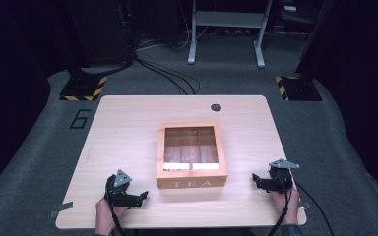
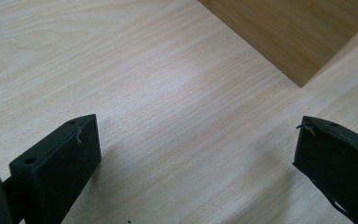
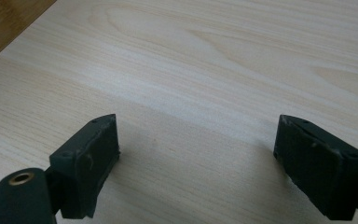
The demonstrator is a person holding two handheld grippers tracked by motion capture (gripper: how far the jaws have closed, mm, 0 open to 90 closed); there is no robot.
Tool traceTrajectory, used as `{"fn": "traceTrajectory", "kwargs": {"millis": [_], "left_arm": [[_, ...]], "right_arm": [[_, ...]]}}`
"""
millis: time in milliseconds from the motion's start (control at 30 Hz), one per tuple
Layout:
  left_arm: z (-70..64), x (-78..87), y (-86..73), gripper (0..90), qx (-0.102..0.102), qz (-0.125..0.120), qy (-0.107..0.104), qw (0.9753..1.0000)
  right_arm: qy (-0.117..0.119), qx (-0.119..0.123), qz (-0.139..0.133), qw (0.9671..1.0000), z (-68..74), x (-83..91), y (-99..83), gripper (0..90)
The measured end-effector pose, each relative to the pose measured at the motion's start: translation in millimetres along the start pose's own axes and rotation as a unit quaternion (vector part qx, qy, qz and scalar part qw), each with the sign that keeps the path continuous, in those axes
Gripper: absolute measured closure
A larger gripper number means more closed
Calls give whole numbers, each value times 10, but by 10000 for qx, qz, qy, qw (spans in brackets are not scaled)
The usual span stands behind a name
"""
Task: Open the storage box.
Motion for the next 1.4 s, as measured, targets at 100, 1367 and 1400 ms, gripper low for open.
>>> {"fn": "traceTrajectory", "kwargs": {"millis": [100,1367,1400], "left_arm": [[-6,17,2,14,39,-69,-28,10000],[-342,108,531,144,-280,-634,-551,9961],[-341,106,539,148,-283,-633,-524,9962]], "right_arm": [[0,-1,0,10000,0,0,0,134],[-11,4,4,10000,0,1,-1,133],[-18,4,3,10000,-2,0,-2,133]]}}
Point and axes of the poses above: each handheld gripper's, and its own axes: x roughly backward along the jaws, y roughly out of its top, z roughly to its left, the point moved 6 cm from there along -x, roughly forward along the jaws, and after that the axes turned 6 degrees about -y, right-handed, at the moved point
